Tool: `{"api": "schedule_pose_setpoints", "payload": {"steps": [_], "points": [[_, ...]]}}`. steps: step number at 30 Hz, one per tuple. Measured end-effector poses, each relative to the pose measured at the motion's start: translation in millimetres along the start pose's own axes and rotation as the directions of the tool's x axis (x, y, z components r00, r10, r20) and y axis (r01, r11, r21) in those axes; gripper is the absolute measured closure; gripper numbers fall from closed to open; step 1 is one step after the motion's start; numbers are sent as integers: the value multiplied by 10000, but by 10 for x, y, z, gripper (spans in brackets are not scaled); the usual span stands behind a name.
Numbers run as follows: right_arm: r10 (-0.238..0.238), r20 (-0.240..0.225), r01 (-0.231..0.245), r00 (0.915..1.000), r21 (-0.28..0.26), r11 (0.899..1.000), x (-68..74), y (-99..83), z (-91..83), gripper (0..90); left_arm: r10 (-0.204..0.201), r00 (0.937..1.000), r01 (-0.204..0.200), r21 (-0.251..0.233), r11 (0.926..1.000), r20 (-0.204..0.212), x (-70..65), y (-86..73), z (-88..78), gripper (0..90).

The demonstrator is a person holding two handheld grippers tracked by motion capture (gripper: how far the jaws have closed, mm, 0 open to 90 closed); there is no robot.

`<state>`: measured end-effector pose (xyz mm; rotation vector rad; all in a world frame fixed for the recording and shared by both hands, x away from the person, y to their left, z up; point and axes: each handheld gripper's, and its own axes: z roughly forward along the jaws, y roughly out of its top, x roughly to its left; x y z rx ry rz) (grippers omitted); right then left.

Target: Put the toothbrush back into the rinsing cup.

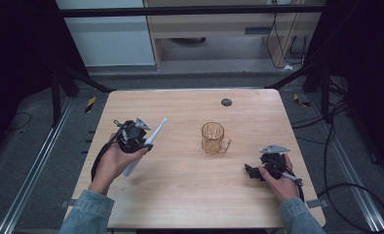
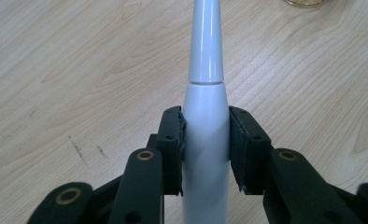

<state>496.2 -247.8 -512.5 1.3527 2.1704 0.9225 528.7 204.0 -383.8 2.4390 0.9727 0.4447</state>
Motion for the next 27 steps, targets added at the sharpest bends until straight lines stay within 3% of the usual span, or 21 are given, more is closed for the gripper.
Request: {"api": "schedule_pose_setpoints", "payload": {"steps": [10, 18, 27], "points": [[16, -1, -16, 10000, 1, 10000, 1, 0, 0, 3, -97, 9998, 90, -452, 9989, -157, 1, 76, -65, 672], [43, 5, -43, 10000, -6, 10000, 4, 2, 4, 3, -59, 9999, 49, -836, 9965, -114, -5, 262, -194, 672], [17, -1, -17, 10000, -1, 10000, 3, 0, 3, 3, 45, 9997, -22, -957, 9954, 242, 10, 480, -88, 672]]}}
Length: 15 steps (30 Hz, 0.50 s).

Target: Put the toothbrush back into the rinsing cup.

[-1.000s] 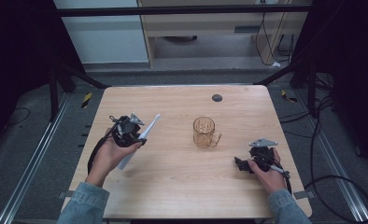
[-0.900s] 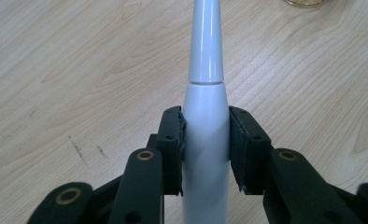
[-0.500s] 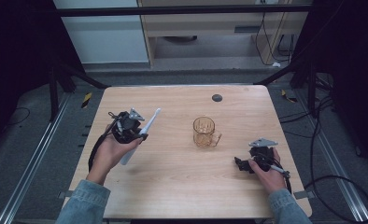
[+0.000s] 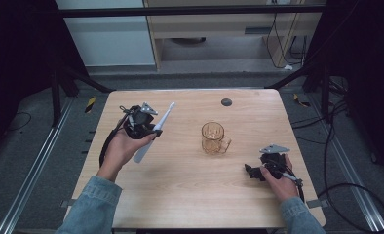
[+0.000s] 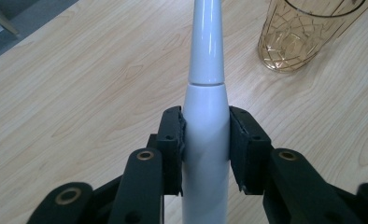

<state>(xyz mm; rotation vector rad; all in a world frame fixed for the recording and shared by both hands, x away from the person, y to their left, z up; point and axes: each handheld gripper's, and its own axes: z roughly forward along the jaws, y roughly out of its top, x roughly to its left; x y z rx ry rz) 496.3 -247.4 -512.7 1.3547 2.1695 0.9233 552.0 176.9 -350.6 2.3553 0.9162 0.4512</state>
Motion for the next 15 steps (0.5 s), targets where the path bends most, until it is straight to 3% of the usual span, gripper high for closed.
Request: {"api": "schedule_pose_setpoints", "payload": {"steps": [8, 12, 15], "points": [[-4, -5, 4, 10000, 3, 10000, 0, 0, 0, 4, 274, 9996, -274, -59, 9996, 59, 12, 172, -7, 672], [-57, -45, 57, 10000, 1, 10000, -6, 1, 1, 4, 403, 9991, -407, -274, 9988, -137, 2, 230, -22, 672], [-74, -66, 74, 10000, 1, 10000, -8, 1, 1, 4, 221, 9997, -227, -492, 9985, -124, 34, 260, -36, 672]]}}
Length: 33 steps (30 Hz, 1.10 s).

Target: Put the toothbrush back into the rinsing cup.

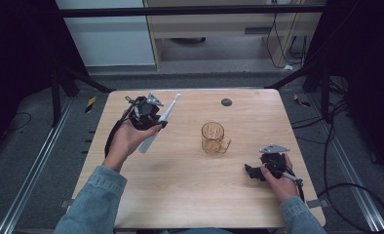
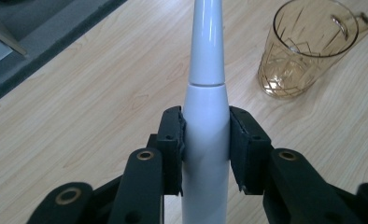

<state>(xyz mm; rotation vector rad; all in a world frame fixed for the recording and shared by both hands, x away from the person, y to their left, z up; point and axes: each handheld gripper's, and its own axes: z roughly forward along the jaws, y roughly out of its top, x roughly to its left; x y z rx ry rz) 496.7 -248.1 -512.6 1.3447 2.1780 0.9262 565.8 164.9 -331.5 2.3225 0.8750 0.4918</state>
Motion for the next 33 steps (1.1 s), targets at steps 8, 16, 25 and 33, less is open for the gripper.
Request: {"api": "schedule_pose_setpoints", "payload": {"steps": [8, 16, 25, 33], "points": [[-5, -5, 5, 10000, 2, 10000, 0, 0, 0, 4, -37, 10000, 39, -243, 9997, 78, 6, 102, -10, 672], [31, -13, -31, 10000, -11, 10000, 0, 4, 3, 3, 57, 10000, -55, -374, 9993, 54, -38, 238, 45, 672], [-16, -45, 16, 10000, -10, 10000, -5, 8, 7, 3, 193, 9998, -189, -733, 9971, 49, -101, 471, 107, 672], [-29, -41, 29, 10000, 7, 10000, -5, 10, 8, 3, 147, 9999, -147, -928, 9956, -8, -132, 530, 218, 672]]}}
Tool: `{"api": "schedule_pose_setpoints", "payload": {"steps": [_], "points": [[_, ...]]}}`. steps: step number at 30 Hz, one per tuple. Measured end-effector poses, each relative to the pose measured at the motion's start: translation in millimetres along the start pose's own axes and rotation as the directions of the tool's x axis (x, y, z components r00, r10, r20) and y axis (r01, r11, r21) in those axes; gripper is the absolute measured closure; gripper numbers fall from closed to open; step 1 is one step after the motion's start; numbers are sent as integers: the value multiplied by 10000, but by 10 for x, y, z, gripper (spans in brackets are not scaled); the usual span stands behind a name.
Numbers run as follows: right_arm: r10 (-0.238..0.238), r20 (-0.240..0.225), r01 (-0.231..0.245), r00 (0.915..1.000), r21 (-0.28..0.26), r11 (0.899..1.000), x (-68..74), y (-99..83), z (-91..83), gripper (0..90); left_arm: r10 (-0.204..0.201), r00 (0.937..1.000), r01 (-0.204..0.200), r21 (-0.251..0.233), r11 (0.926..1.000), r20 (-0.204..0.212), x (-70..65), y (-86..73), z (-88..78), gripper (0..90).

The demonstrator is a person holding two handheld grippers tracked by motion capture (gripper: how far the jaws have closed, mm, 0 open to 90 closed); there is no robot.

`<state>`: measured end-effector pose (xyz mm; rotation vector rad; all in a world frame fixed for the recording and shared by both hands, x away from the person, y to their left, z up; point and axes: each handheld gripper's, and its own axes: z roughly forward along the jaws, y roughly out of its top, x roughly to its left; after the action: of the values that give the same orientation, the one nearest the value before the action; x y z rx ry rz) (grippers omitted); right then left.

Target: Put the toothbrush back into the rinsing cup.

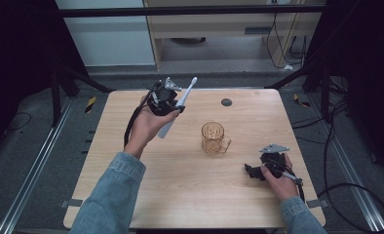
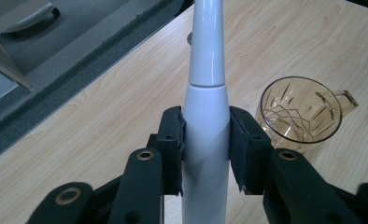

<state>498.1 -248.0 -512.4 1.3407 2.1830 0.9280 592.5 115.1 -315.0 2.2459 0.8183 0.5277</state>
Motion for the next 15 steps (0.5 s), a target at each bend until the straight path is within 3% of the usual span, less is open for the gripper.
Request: {"api": "schedule_pose_setpoints", "payload": {"steps": [2, 5, 15], "points": [[0, -9, 0, 10000, -6, 10000, 0, -1, 0, 3, -239, 9992, 243, -126, 9996, 320, 11, -12, 10, 672], [159, 170, -159, 9997, -4, 9999, 19, -2, -2, 3, 63, 10000, -63, -5, 10000, 40, -18, 6, 4, 672], [209, 205, -210, 9996, 4, 9998, 25, 2, 1, 3, -154, 9997, 162, -479, 9987, 164, 41, 25, -44, 672]]}}
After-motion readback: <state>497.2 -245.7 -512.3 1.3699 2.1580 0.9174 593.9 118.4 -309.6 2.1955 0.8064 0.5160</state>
